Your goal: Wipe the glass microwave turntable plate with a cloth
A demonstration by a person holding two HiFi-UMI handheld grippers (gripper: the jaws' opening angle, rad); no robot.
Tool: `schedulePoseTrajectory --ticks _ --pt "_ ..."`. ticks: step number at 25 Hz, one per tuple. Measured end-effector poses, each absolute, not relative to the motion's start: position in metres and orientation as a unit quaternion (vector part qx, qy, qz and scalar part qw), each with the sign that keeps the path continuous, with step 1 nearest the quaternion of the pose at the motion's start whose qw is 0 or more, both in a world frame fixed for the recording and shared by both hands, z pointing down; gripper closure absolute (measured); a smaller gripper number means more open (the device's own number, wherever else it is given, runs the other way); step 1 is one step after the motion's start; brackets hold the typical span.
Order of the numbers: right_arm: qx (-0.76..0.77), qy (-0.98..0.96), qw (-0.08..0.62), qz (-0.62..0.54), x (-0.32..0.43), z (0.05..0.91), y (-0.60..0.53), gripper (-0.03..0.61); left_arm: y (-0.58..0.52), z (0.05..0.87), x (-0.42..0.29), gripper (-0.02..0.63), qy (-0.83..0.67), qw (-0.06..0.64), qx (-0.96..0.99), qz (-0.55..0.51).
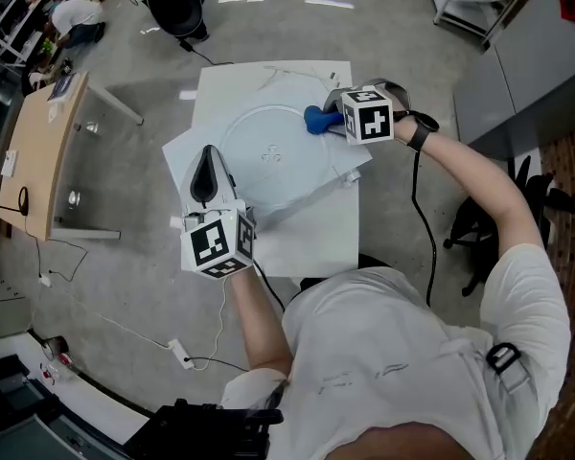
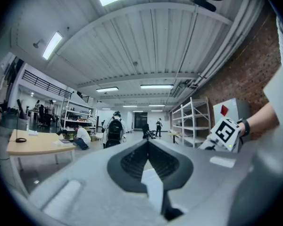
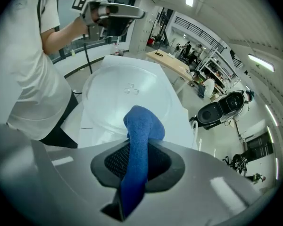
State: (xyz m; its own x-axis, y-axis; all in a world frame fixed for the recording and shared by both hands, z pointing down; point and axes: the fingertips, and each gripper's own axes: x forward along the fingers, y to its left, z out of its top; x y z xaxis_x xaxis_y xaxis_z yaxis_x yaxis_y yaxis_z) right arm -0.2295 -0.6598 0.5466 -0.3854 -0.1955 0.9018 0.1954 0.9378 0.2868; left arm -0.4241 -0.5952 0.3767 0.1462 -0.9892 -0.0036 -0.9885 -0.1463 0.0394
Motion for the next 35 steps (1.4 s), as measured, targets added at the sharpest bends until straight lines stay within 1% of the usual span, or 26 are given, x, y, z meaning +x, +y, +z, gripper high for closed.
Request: schedulePoseTrajectory --ticks 4,8,18,27,35 --pt "-0.034 -0.814 0.558 -0.159 -0.222 0.545 -0.614 0.518 -0.595 0.375 -0.435 0.612 -0.657 0.016 0.753 -0.018" --pt "-0.075 -0.826 0.544 -0.128 -0.230 0.538 -0.570 0.517 -0.592 0.374 -0.444 0.612 -0.662 0.023 0.749 -0.026" --pt "-0.189 -0.826 0.510 -0.149 -0.307 0.541 -0.492 0.517 -0.576 0.374 -0.465 0.612 -0.675 0.023 0.737 -0.039" --pt "-0.228 -0.823 0.478 -0.207 -0.395 0.535 -0.495 0.515 -0.564 0.382 -0.495 0.612 -0.700 0.036 0.712 -0.042" --pt "-0.185 -0.845 0.458 -0.204 -0.457 0.537 -0.570 0.514 -0.555 0.386 -0.513 0.612 -0.714 0.040 0.698 -0.037"
